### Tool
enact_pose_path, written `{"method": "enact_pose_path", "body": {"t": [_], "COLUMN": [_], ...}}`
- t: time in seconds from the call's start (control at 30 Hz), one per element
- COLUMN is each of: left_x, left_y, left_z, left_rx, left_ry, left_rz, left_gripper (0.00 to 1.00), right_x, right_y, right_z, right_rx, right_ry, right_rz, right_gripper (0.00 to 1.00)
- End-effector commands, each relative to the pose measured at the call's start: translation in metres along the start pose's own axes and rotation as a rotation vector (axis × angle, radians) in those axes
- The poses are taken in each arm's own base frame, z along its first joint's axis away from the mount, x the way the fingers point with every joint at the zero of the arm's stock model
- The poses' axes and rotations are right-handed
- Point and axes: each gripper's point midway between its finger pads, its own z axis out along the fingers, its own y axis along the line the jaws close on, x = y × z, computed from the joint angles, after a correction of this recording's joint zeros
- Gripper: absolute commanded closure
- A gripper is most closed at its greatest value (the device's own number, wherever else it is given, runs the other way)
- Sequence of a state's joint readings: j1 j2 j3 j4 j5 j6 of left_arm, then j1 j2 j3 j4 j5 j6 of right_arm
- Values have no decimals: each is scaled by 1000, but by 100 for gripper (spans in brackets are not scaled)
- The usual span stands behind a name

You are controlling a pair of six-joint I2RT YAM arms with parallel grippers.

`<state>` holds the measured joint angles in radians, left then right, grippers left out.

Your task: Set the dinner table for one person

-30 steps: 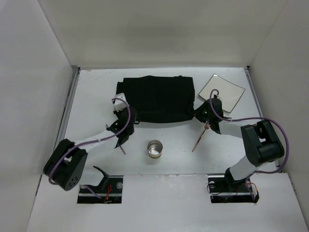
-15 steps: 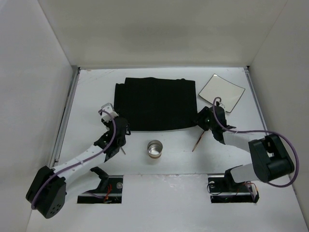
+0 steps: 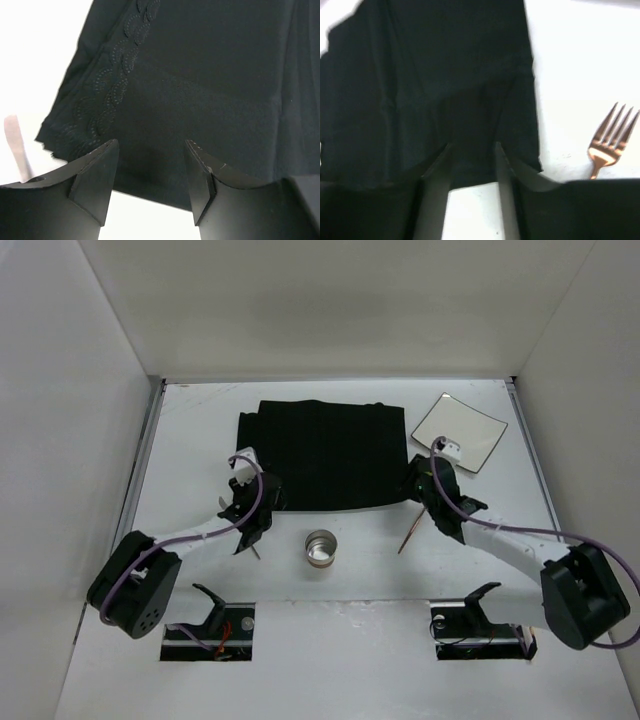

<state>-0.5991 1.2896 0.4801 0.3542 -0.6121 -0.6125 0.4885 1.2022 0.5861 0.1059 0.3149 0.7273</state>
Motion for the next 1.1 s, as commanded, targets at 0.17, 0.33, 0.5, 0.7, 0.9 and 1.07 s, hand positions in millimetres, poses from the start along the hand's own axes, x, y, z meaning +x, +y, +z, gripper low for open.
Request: {"method": "enact_pose_path", "body": {"t": [0.17,0.33,0.5,0.7,0.9,1.07], "left_x": [4,24,36,1,-36,-26], "left_y": [14,32,33,11,-26,-42], "left_z": [19,21,22,12,-11,-19], "left_rx": [0,-26,-18,65,194,276], "left_ry": [20,79,121,23,-82,-108], "left_rz": [-134,-176,-184,-190,-181,-171], "left_gripper": [49,49,49,49,48,47], "right_x": [54,65,58,-21,-99,-125], "right_y": [-15,-33,-31,4,-46,-134], "right_z": [20,22,19,8,24,38], "right_rx": [47,81,64,-62,28,220], "right_ry": [135,165,169,9,-188,-316], "right_rz": [25,65,100,126,288,440], "right_gripper": [74,74,70,53,51,51]}}
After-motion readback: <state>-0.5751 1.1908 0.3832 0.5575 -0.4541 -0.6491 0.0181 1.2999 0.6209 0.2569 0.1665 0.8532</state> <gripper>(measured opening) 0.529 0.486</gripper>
